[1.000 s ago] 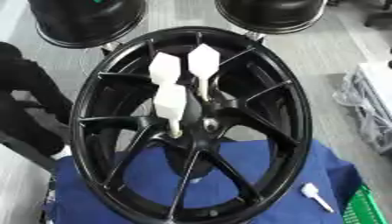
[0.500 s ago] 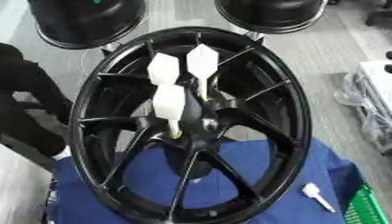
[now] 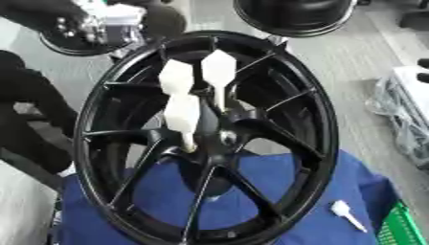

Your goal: Pull the pin out of the wheel hub.

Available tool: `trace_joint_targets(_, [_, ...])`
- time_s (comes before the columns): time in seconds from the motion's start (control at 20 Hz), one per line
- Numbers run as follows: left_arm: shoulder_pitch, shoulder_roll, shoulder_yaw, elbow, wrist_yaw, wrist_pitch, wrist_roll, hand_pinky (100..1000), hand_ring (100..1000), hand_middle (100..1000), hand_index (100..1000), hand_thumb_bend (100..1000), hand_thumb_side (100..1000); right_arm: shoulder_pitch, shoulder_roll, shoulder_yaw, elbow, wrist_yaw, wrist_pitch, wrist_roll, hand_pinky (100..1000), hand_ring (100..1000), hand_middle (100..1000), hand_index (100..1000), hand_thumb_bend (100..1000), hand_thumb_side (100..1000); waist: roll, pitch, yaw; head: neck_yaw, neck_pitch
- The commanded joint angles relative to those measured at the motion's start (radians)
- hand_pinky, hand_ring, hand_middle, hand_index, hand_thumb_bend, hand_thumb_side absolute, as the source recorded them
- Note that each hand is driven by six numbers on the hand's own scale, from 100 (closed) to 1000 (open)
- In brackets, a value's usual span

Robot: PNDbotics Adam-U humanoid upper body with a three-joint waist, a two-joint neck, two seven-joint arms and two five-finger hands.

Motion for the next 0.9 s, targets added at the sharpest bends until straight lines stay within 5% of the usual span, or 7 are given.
trace_joint_targets(0.05, [-0.034,-0.014,-0.017,-0.008,-0.048,0.042,-0.024,732,798,786,842,442,684,-0.007,-0.031,-0.005,-0.012,0.006,-0.001,0.005,782,792,854,900,100,743,-0.003,-0.024,0.002,-0.006,-0.013])
trace_joint_targets(0.4, [-0.058,-0.068,-0.069,0.013,-0.088,0.088,-0.039,728,788,782,839,473,512,-0.009,-0.03,-0.005,-0.012,0.005,-0.001,0.007,782,792,855,901,100,743,-0.004,-0.024,0.001,-0.009,-0.011])
trace_joint_targets(0.9, [-0.012,-0.07,-0.096,0.077,-0.111,0.058,-0.149,732,779,804,823,508,421,-0.013,-0.031,-0.002,-0.012,0.005,-0.001,0.012,783,792,854,901,100,743,-0.004,-0.023,-0.002,-0.004,-0.009])
